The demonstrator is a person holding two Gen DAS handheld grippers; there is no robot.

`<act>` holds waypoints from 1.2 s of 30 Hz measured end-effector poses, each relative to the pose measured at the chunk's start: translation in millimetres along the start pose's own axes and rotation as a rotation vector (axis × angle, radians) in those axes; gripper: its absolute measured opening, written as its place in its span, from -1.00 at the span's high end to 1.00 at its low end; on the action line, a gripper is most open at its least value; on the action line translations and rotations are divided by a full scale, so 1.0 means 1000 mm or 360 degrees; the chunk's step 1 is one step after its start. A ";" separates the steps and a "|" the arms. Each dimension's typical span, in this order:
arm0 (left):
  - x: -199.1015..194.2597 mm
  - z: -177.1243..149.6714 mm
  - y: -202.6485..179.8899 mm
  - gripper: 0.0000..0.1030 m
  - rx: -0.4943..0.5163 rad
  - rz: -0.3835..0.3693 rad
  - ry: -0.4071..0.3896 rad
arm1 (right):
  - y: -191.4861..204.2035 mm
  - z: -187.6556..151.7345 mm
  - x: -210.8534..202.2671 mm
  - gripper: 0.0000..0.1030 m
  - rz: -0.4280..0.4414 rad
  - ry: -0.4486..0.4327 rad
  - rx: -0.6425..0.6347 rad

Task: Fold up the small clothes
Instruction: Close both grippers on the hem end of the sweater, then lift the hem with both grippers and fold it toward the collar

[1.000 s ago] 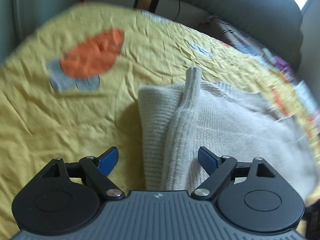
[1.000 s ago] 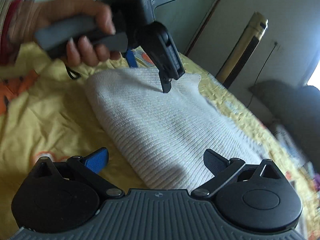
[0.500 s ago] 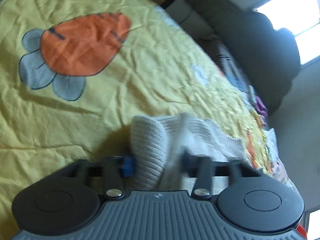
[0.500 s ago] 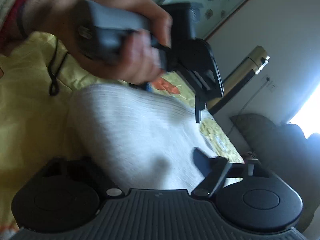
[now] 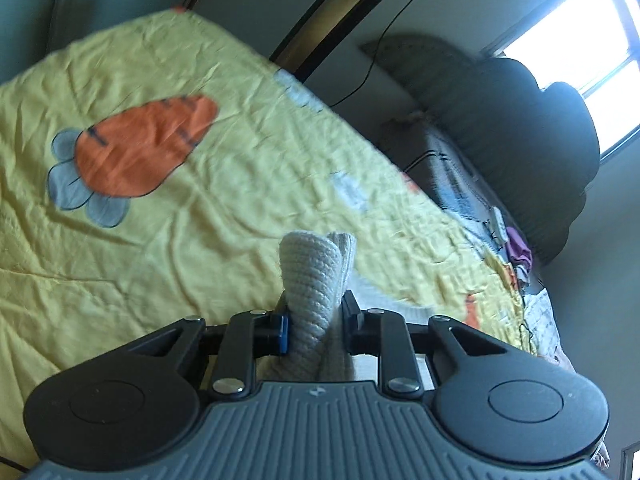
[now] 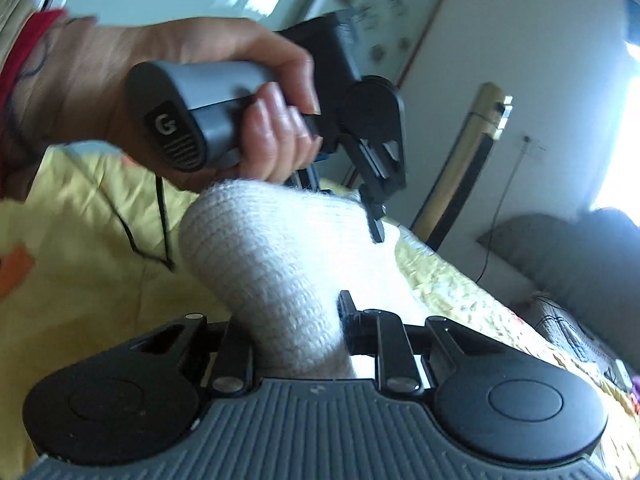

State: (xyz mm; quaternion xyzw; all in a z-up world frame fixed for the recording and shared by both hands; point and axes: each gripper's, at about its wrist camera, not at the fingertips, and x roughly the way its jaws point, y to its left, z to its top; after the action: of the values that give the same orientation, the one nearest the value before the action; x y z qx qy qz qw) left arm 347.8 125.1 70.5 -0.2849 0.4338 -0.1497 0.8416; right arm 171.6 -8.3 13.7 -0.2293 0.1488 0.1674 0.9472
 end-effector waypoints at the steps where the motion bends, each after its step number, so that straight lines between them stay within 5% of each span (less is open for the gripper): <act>1: -0.003 -0.002 -0.009 0.56 0.0013 0.0006 -0.0013 | -0.006 0.001 -0.005 0.55 -0.0007 -0.0020 0.0019; 16: -0.003 -0.041 -0.134 0.56 0.0222 0.0037 -0.0100 | -0.086 -0.033 -0.081 0.58 -0.0200 -0.0171 0.0377; 36: 0.083 -0.126 -0.270 0.57 0.0572 0.0057 0.0008 | -0.172 -0.105 -0.134 0.59 -0.0445 -0.0118 0.0654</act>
State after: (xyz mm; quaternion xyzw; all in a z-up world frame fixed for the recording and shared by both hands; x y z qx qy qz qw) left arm 291.5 -174.3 123.2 -0.1219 0.4070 -0.2106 0.8804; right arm 95.3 -236.5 38.8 -0.0440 0.1117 0.0092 0.9927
